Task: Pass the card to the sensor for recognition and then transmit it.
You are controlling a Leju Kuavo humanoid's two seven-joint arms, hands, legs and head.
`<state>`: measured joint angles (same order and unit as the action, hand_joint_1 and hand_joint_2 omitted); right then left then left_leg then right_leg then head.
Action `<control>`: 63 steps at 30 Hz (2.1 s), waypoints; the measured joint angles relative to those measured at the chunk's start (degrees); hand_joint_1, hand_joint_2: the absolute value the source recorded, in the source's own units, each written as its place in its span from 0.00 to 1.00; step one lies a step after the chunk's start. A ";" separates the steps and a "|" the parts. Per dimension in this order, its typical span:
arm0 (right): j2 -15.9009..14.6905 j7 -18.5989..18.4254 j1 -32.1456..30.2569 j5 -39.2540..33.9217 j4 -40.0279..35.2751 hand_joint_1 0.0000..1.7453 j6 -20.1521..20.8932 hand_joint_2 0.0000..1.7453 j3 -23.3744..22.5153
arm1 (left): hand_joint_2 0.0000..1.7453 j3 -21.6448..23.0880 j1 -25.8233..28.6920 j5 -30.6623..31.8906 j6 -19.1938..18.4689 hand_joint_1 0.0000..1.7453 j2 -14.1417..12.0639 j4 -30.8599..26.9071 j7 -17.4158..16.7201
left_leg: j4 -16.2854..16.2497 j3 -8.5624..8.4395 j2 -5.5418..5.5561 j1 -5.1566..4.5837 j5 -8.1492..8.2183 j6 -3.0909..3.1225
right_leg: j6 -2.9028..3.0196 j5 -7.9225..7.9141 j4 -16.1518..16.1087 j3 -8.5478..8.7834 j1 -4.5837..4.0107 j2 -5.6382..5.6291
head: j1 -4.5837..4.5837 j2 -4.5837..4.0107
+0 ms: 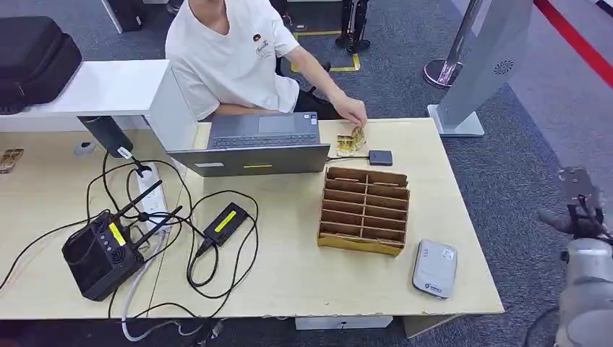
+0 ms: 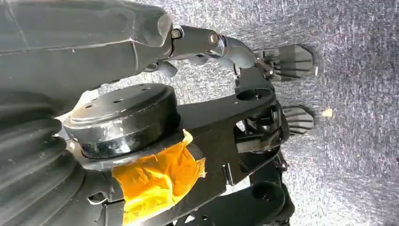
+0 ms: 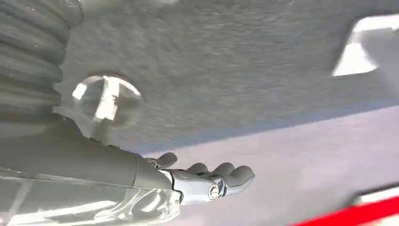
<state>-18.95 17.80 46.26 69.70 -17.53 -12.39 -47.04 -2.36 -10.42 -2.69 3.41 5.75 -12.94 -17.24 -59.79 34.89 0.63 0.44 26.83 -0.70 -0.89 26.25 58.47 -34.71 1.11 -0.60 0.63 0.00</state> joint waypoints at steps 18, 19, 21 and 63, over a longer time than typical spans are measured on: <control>15.67 6.35 15.09 -5.74 -5.70 0.00 4.74 1.00 18.21 | 1.00 0.00 -1.89 2.71 -0.13 0.00 0.33 0.00 -1.12 | 0.01 0.05 0.14 0.13 -0.18 -0.22 | 0.07 -0.03 0.10 -0.07 -0.11 0.08 | -0.02 0.00; 16.37 7.05 15.15 -6.89 -6.14 0.00 5.29 1.00 19.10 | 1.00 0.00 -1.90 2.97 -0.13 0.00 0.37 0.00 -1.12 | 0.01 0.05 0.12 0.12 -0.17 -0.22 | 0.07 -0.03 0.10 -0.07 -0.11 0.07 | 0.00 0.00; 17.60 7.93 15.16 -8.76 -7.00 0.00 5.55 1.00 20.77 | 1.00 0.00 -1.99 3.57 -0.13 0.00 0.42 0.00 -1.14 | 0.00 0.05 0.07 0.11 -0.17 -0.22 | 0.07 -0.04 0.09 -0.10 -0.10 0.03 | 0.00 0.00; 18.25 5.19 4.96 -37.81 -21.83 1.00 9.05 1.00 54.73 | 1.00 -1.05 -1.86 4.33 -0.87 0.00 1.51 0.02 10.16 | 0.00 0.10 0.13 0.13 -0.17 -0.22 | 0.07 -0.04 0.01 -0.17 -0.12 0.08 | 0.00 0.00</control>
<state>-0.70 22.99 51.22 31.89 -39.36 -3.34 7.69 -3.41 -12.28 1.64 2.54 7.25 -12.92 -7.08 -59.79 34.99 0.76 0.57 26.66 -0.92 -0.82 26.21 58.48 -34.88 0.99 -0.52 0.63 0.00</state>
